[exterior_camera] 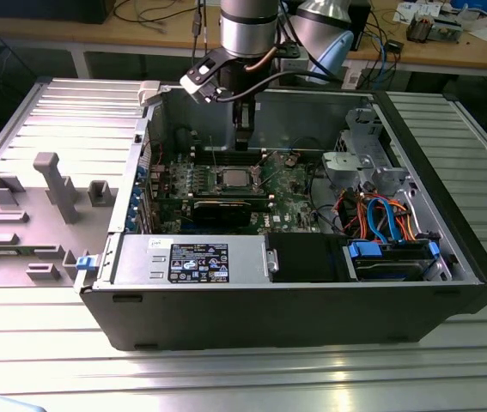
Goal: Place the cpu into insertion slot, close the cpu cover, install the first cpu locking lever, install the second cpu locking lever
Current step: 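Close the cpu cover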
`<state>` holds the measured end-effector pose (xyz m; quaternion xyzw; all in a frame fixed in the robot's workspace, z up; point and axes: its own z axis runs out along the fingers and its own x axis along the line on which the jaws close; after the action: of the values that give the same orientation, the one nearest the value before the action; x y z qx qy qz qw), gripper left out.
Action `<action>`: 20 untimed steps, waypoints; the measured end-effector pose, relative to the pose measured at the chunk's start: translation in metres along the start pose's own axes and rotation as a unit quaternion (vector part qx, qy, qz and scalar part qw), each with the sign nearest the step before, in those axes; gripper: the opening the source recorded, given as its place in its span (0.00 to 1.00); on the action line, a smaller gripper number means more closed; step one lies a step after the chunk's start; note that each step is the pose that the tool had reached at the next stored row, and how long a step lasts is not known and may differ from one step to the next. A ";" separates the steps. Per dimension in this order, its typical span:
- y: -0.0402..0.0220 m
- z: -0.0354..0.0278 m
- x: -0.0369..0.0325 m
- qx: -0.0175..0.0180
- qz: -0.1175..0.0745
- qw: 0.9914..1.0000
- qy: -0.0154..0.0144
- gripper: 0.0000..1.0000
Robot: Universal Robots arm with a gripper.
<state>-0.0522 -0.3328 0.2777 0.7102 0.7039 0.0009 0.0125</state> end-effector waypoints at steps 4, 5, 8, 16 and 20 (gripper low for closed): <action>0.0001 0.0000 0.0000 0.000 0.000 1.000 0.000 0.11; 0.0001 0.0000 0.0000 0.000 0.000 1.000 0.000 0.11; 0.0014 0.0000 0.0000 0.000 0.000 1.000 0.000 0.11; 0.0108 0.0002 0.0001 0.000 0.000 1.000 0.000 0.11; 0.0127 0.0002 0.0001 0.000 0.000 1.000 0.000 0.11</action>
<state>-0.0395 -0.3328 0.2778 0.7102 0.7039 0.0009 0.0125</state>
